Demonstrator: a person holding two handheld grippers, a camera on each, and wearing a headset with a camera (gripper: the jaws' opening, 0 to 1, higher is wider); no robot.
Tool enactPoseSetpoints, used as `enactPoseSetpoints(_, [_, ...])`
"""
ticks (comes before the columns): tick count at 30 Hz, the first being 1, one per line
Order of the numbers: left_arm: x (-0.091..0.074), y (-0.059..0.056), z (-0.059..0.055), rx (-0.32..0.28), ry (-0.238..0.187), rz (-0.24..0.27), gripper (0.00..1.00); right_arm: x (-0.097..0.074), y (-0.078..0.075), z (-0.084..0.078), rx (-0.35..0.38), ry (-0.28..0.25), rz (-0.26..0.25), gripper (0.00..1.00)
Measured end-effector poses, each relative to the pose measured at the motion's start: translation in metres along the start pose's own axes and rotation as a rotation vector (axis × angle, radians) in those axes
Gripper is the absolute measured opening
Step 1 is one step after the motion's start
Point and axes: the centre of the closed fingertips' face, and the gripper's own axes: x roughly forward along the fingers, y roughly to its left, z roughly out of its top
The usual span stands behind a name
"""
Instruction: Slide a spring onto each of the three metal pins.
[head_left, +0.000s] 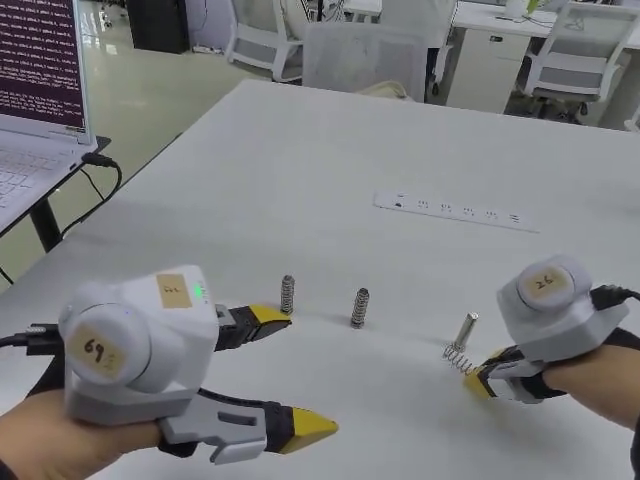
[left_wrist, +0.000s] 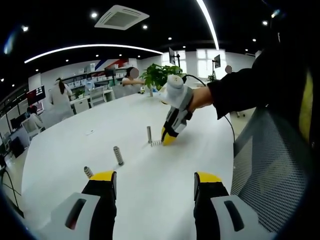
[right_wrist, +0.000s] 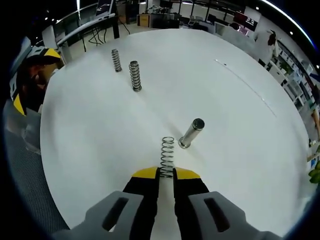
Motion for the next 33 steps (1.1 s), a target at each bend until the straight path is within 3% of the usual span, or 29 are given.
enactPoseSetpoints(11, [0.000,0.002,-0.003,0.006,0.012,-0.002,0.58,-0.015,0.022,0.018,-0.051,-0.027,0.057,0.08])
enactPoseSetpoints(24, [0.001,0.004,-0.002,0.023,0.010,-0.005,0.55,-0.047,0.078,0.052,-0.191,-0.049,0.213,0.08])
enactPoseSetpoints(33, [0.002,0.003,0.001,0.049,0.010,-0.020,0.52,-0.062,0.112,0.062,-0.276,-0.053,0.308,0.08])
